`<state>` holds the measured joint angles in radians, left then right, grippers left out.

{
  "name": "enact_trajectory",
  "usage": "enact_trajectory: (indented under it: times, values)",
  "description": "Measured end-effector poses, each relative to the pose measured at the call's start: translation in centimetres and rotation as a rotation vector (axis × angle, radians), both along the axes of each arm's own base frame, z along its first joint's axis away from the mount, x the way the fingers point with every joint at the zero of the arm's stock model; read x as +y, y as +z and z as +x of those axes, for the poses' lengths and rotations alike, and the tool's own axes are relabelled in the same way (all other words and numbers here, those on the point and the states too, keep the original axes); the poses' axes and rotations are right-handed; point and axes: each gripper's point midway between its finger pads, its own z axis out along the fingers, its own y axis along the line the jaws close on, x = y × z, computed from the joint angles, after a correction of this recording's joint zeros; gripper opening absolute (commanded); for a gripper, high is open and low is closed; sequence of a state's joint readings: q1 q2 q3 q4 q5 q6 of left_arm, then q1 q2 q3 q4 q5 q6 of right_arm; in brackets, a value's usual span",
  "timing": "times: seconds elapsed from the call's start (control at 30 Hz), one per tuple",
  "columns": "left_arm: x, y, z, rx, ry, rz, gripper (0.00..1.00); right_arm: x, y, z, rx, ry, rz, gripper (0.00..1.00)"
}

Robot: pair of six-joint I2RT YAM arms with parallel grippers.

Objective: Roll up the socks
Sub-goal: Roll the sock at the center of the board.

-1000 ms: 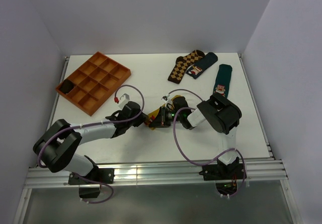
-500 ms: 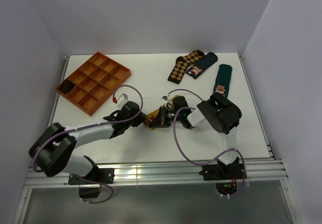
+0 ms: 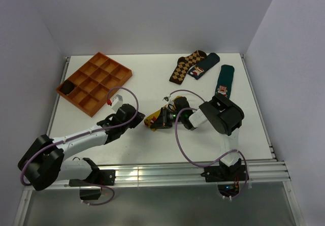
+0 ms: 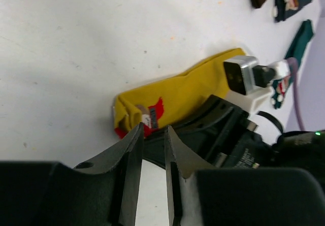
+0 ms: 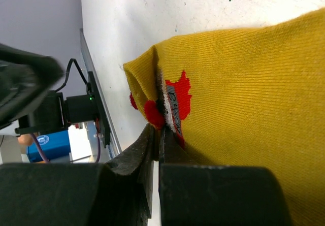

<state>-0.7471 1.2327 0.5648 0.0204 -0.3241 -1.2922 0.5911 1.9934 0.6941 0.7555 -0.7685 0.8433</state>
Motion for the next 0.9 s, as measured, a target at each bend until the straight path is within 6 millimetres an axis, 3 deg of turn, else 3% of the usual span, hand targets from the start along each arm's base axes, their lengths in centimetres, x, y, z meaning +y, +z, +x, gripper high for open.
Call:
enact_trajectory:
  times: [0.4,0.9]
  values:
    - [0.4,-4.5,-0.4,0.096,-0.003,0.100,0.22,0.0,0.0,0.0,-0.002,0.002,-0.003,0.00]
    - [-0.6,-5.1,0.4,0.101,-0.032,0.114,0.19,-0.1,0.0,0.0,-0.012,0.007,-0.006,0.00]
